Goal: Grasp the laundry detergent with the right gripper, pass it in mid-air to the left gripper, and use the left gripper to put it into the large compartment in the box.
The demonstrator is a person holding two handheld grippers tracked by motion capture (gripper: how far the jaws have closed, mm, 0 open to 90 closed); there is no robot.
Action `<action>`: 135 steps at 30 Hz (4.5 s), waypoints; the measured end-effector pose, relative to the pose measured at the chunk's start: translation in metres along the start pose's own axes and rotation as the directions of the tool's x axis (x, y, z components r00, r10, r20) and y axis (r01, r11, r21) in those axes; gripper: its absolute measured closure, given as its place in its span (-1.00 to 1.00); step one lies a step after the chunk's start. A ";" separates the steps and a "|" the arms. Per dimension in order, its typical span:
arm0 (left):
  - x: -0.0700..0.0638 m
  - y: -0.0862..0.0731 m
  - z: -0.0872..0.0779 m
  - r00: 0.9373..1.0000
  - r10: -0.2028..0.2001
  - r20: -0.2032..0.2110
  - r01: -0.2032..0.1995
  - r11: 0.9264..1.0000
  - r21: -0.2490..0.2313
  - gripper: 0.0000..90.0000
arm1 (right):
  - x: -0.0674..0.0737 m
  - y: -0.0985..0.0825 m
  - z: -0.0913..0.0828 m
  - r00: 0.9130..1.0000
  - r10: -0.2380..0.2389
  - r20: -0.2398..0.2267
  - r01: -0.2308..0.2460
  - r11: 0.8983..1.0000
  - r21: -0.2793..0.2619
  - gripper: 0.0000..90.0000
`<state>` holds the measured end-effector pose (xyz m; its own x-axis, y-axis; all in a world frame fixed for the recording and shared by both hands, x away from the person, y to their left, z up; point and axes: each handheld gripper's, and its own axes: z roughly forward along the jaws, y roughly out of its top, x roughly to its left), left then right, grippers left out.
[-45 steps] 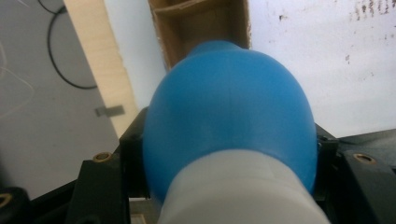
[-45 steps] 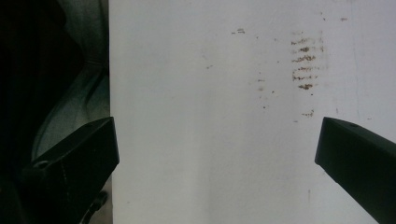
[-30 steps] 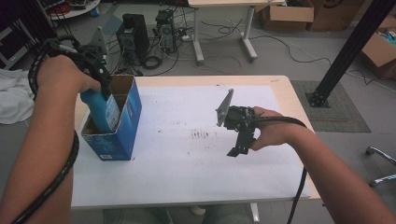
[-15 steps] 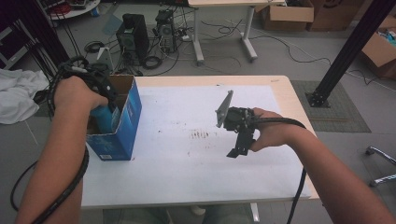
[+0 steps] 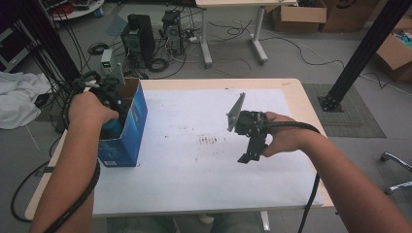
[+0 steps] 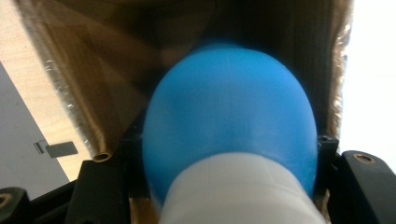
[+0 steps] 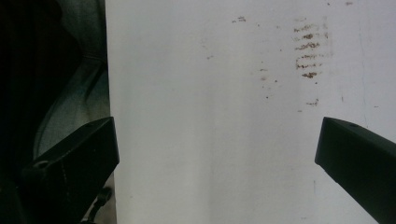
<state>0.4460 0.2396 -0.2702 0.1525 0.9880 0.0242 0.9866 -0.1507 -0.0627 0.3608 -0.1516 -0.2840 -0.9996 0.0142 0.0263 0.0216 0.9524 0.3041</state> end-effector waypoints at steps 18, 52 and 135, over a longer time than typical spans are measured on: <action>0.011 -0.002 0.018 1.000 -0.004 0.016 0.004 1.000 0.002 -0.16 | -0.002 0.000 0.005 1.000 0.000 -0.011 0.000 1.000 -0.007 -1.00; 0.010 -0.005 0.006 1.000 -0.014 0.026 0.015 0.998 -0.053 -0.36 | 0.000 -0.005 0.003 1.000 0.010 -0.014 -0.010 0.999 -0.034 -1.00; -0.075 -0.022 -0.087 0.804 0.594 0.029 -0.583 0.797 -0.157 -1.00 | 0.001 -0.002 0.000 0.999 0.028 -0.026 -0.029 0.999 -0.033 -1.00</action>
<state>0.4176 0.1658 -0.1838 0.7069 0.7058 -0.0469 0.7066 -0.7015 0.0930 0.3594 -0.1531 -0.2847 -0.9977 0.0331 0.0599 0.0513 0.9411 0.3343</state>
